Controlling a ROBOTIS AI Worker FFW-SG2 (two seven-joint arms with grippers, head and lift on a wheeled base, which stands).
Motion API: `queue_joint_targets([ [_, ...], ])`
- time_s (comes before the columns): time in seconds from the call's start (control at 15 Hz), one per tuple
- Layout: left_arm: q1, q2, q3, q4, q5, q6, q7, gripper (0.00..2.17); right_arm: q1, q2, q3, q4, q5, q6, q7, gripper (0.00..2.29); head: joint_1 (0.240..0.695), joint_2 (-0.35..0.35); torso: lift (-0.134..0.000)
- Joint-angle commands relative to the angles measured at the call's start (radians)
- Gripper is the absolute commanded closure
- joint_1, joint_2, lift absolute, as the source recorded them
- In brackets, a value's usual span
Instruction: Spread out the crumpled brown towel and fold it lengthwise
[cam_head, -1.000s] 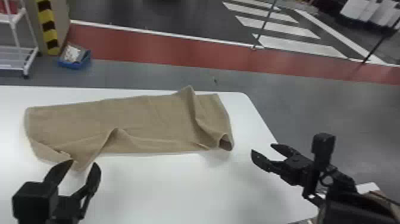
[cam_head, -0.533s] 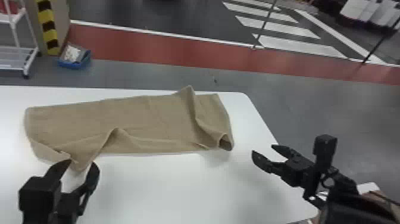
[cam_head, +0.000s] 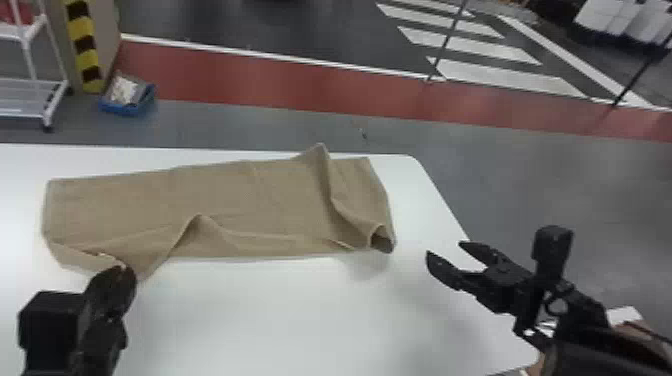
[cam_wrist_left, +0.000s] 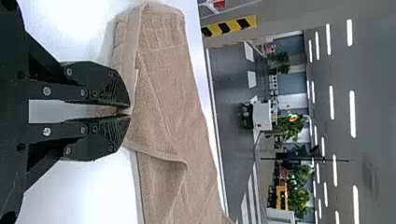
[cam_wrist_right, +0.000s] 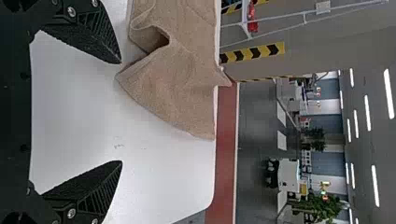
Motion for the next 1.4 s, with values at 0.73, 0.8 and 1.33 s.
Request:
queue_joint_targets([
  [0.73, 0.044, -0.003, 0.236, -0.172, 0.067, -0.015, 0.005, 1.44, 0.016, 0.034, 0.105, -0.039, 0.059, 0.012, -0.009, 0.13, 0.695, -0.193, -0.124],
  [0.8, 0.045, -0.003, 0.267, -0.19, 0.084, -0.015, 0.005, 1.44, 0.01, 0.032, 0.108, -0.021, 0.061, 0.006, -0.009, 0.13, 0.695, -0.173, -0.124],
  [1.33, 0.045, -0.008, 0.338, -0.199, 0.125, -0.036, 0.008, 1.44, -0.022, 0.018, 0.111, 0.051, 0.092, 0.0, -0.023, 0.22, 0.695, -0.068, -0.124],
])
